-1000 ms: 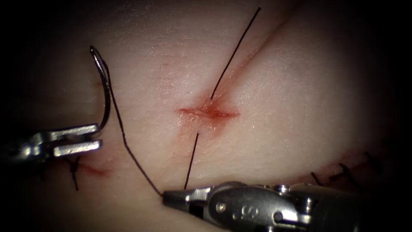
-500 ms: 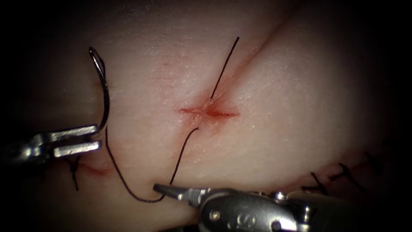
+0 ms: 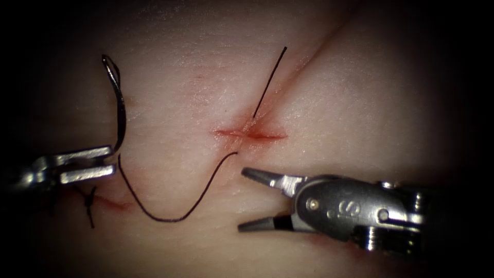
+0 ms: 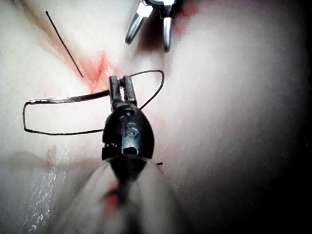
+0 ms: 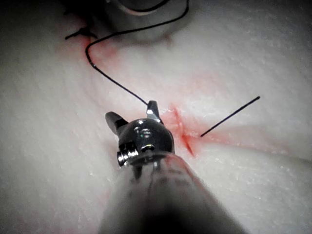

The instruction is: Wound Closure

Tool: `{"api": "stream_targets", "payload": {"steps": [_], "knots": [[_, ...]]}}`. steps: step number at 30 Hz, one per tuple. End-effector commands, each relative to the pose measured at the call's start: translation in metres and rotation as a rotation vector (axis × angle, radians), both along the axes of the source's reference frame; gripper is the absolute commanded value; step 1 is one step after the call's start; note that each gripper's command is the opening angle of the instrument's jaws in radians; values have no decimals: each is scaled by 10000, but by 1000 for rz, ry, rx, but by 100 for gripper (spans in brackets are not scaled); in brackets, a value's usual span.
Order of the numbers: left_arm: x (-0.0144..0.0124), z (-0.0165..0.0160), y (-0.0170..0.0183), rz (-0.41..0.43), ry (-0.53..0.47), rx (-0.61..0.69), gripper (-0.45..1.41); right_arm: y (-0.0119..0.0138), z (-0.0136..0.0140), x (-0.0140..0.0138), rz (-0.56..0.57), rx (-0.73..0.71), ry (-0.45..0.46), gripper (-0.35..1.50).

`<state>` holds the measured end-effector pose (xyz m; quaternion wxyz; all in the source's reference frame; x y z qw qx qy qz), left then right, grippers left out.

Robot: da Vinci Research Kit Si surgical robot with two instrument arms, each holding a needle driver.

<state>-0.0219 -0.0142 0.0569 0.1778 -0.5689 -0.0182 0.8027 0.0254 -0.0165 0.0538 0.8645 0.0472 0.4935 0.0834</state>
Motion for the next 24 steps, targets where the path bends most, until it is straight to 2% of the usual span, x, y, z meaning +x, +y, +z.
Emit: {"api": "stream_targets", "payload": {"steps": [1, 8, 13, 17, 21, 24], "knots": [[-6, 7, -6, 0, 0, 2, -45, -1, 14, 6, 3, -8, 7, 147], [-10, 5, -6, -3, 3, 3, -45, 0, 49, 26, -2, -58, 10, 143], [-8, 3, -7, -2, 3, 3, -45, -8, 76, 43, -52, -70, -8, 142], [-7, 3, -7, -2, 2, 3, -45, -9, 82, 49, -47, -75, -8, 136], [-8, 3, -7, -2, 3, 3, -45, -8, 77, 54, -28, -84, 14, 110], [-9, 3, -7, -3, 3, 3, -45, -7, 72, 57, -21, -87, 20, 79]]}}
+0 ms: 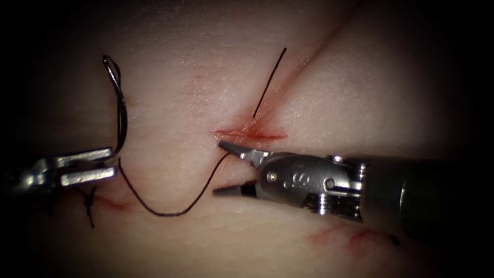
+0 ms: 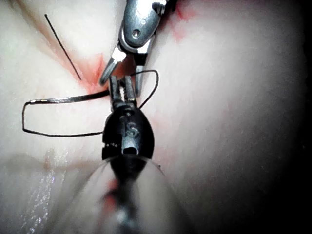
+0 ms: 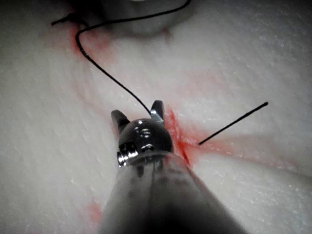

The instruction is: Wound Closure

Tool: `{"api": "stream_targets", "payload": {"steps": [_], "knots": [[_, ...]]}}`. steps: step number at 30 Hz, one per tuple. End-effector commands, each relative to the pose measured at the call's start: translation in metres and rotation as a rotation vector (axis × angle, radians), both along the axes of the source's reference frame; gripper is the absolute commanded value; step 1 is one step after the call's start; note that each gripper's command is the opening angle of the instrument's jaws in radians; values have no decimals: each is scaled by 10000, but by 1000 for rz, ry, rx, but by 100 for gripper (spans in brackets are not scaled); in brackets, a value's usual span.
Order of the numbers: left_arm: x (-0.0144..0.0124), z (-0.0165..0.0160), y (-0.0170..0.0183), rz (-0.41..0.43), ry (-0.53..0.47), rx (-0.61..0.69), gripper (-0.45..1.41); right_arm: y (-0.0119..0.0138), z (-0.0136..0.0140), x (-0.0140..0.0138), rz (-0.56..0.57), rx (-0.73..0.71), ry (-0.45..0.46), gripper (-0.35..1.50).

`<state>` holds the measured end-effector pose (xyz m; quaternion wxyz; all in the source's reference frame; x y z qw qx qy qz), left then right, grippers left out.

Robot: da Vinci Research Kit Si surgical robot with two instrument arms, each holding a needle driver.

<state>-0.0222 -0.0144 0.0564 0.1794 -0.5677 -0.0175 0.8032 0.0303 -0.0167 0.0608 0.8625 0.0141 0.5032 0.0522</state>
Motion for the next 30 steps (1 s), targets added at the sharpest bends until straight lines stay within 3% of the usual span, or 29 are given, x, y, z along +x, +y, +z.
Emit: {"api": "stream_targets", "payload": {"steps": [1, 2, 3, 4, 16, 30], "knots": [[-5, 8, -6, 0, 0, 2, -45, -4, -1, 10, -1, 4, 3, 66], [-5, 8, -6, 0, 0, 2, -45, -4, -2, 10, -3, 6, 6, 32], [-6, 8, -6, 0, 0, 2, -45, -4, -4, 10, -5, 8, 14, -16], [-6, 8, -6, 0, 0, 2, -45, -5, -5, 10, -10, 10, 19, -35], [-4, 8, -8, 1, 1, 0, -45, -19, -27, -12, -45, 5, 34, -35], [-5, 6, -10, -2, 5, -1, -45, -40, -49, -6, -91, 9, 35, -35]]}}
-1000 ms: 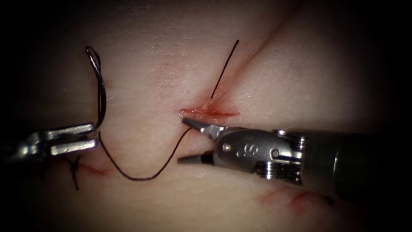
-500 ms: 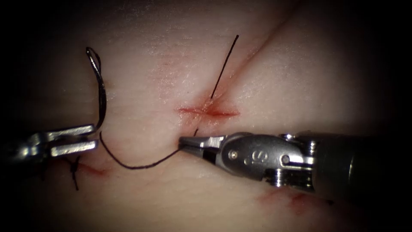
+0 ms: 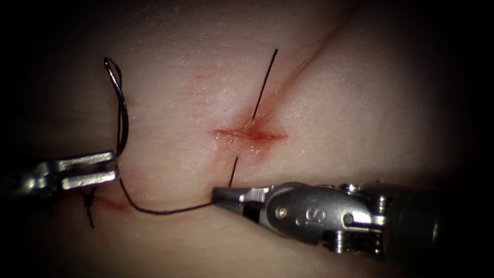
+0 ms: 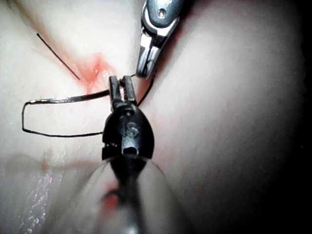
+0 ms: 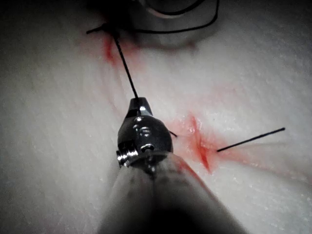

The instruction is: Wound Closure

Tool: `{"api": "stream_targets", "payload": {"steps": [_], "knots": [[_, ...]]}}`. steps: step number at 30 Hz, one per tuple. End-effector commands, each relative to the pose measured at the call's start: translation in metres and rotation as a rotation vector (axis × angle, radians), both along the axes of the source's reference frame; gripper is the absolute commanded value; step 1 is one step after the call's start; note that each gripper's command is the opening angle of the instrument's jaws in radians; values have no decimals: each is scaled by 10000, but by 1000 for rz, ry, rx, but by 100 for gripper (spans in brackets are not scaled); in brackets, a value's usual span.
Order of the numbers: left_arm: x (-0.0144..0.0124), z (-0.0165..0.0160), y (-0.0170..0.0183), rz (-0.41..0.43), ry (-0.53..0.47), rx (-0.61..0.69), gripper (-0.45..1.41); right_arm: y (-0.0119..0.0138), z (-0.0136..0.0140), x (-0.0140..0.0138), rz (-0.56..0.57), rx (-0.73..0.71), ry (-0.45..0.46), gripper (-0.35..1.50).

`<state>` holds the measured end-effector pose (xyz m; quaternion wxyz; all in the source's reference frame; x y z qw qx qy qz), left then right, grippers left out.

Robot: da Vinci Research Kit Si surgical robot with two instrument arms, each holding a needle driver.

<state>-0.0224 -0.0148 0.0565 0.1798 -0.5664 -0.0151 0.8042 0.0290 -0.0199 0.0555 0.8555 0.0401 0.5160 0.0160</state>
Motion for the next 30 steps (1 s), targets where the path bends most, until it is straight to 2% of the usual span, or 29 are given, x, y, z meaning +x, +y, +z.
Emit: {"api": "stream_targets", "payload": {"steps": [1, 7, 14, 15, 17, 18, 19, 23, 26, 30], "knots": [[-4, 6, -6, 1, 1, 2, -45, -11, 3, 8, -9, 2, 4, -35], [-4, 5, -6, 0, 1, 2, -45, -21, -2, 10, -33, 0, 6, -35], [-4, 4, -7, 0, 1, 2, -45, -19, -1, 10, -40, 4, 6, -35], [-4, 4, -7, 0, 1, 2, -45, -18, 0, 10, -32, 21, 3, 2], [-4, 4, -7, 0, 1, 2, -45, -14, 2, 7, -10, 67, -4, 101], [-4, 4, -7, 0, 1, 2, -45, -11, 3, 4, -10, 75, -3, 123], [-4, 4, -7, 0, 1, 2, -45, -10, 4, 0, -6, 87, -4, 130], [-4, 4, -7, 2, -1, 2, -45, 3, 5, -27, -2, 112, -15, 131], [-4, 5, -6, 3, -2, 2, -45, 21, 6, -48, 16, 129, -11, 136], [-4, 5, -7, 2, -1, 2, -45, 47, 9, -69, 61, 153, 14, 133]]}}
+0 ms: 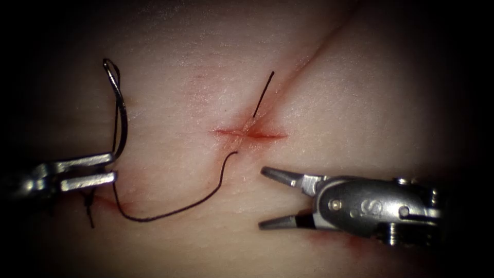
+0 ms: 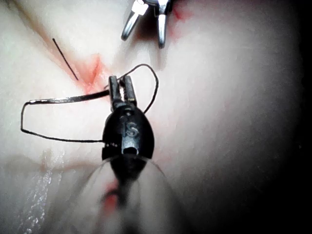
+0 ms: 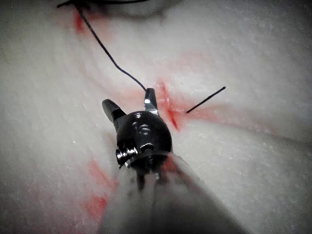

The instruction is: Wound Closure

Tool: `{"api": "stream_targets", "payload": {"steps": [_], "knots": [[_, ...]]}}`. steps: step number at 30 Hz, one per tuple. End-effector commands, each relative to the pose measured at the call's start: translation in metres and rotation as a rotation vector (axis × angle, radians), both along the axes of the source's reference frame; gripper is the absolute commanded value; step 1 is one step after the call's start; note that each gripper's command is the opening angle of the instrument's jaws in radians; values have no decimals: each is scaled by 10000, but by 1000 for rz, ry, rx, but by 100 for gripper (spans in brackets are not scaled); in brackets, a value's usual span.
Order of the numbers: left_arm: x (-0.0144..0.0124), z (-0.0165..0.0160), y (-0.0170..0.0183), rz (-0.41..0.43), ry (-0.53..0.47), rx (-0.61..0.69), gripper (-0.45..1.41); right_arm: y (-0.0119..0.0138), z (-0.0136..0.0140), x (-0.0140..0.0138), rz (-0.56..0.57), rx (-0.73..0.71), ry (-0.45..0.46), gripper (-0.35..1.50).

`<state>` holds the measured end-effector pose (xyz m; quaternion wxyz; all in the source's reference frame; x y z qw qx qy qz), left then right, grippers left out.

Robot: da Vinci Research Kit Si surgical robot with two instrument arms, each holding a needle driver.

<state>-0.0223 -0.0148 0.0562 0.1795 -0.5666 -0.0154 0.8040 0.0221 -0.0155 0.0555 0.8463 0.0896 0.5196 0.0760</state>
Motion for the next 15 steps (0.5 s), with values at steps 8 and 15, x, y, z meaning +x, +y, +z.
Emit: {"api": "stream_targets", "payload": {"steps": [8, 15], "knots": [[-6, 8, -9, 1, 1, -1, -45, 59, 39, -3, 373, 399, 95, 104], [-3, 8, -9, 3, 0, -1, -45, 77, 81, 3, 505, 499, 58, 103]]}}
